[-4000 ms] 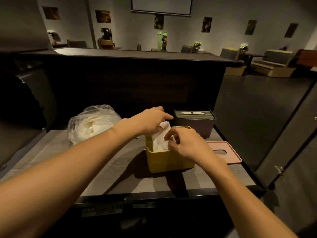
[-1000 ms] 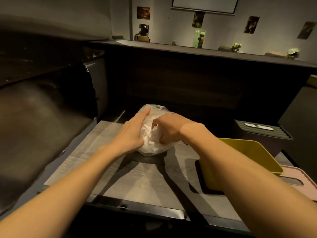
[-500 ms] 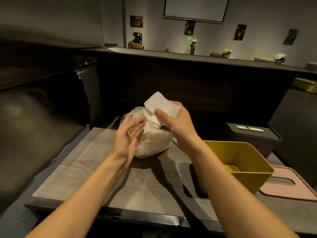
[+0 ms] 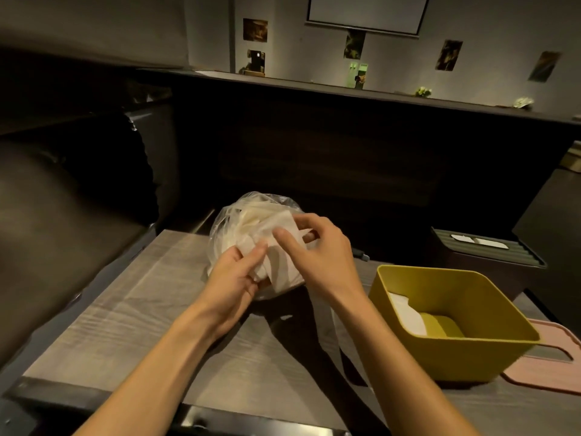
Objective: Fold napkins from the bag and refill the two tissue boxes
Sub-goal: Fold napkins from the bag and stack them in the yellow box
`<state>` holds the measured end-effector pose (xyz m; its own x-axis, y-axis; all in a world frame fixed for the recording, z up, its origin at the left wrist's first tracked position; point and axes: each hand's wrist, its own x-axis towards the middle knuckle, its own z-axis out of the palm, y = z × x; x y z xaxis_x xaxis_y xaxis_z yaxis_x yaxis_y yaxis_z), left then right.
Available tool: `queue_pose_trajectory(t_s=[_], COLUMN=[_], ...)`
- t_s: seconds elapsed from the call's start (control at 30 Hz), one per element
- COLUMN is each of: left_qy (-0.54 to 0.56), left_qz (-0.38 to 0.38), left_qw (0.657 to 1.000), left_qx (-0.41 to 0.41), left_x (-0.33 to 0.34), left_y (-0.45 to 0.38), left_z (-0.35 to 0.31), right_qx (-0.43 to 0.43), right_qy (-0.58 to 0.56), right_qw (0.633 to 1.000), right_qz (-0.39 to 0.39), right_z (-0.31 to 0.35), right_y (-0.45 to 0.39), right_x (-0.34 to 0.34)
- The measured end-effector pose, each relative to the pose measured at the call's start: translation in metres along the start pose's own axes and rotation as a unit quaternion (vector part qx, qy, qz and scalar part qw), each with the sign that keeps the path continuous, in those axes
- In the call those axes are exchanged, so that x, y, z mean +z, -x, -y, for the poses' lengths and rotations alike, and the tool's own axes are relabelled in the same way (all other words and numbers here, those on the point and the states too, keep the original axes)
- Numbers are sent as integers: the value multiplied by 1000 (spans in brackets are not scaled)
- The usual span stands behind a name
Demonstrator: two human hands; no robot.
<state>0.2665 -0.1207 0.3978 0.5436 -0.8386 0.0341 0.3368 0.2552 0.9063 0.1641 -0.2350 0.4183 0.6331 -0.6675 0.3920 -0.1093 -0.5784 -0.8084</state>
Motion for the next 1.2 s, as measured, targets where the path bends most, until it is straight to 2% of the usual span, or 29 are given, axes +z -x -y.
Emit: queue_pose_trajectory(t_s=[0.1, 0.23, 0.37, 0.43, 0.57, 0.63, 0.7, 0.77, 0.83, 0.9, 0.97, 1.07, 1.2], left_qy=[27, 153, 207, 185, 60, -7, -58, -79, -50, 28, 96, 69, 50], left_qz=[22, 39, 50, 53, 7, -21, -35, -26, -3, 35, 72, 66, 9], left_qw=[999, 987, 976, 981, 998, 999, 996, 995, 998, 999, 993, 995, 996], left_qx=[-11, -42, -31, -25, 17, 41, 55, 56, 38, 18, 3, 18, 72], left_x=[-4, -5, -9, -8, -4, -4, -2, 1, 4, 0, -2, 0, 3], left_y=[-2, -4, -7, -6, -8, -11, -9, -6, -3, -1, 2, 4, -2], left_z=[-3, -10, -10, -8, -1, 4, 8, 8, 4, 1, -2, -3, -8], right_qx=[-40, -66, -77, -80, -70, -79, -101, -117, -122, -126, -119, -118, -43], right_qy=[-41, -113, -166, -177, -212, -245, -259, -206, -102, -5, 32, 16, -63], right_qw=[998, 983, 961, 951, 933, 929, 937, 960, 979, 982, 982, 985, 995], right_qz=[-13, -127, -208, -240, -283, -265, -212, -148, -124, -138, -141, -128, -59], right_z=[-1, -9, -12, -11, -10, -5, 0, -1, -6, -14, -20, -19, -13], right_y=[-6, 0, 6, 7, 6, 7, 10, 12, 11, 7, 6, 10, 14], right_x=[3, 13, 13, 10, 2, -1, 1, 8, 18, 26, 30, 29, 19])
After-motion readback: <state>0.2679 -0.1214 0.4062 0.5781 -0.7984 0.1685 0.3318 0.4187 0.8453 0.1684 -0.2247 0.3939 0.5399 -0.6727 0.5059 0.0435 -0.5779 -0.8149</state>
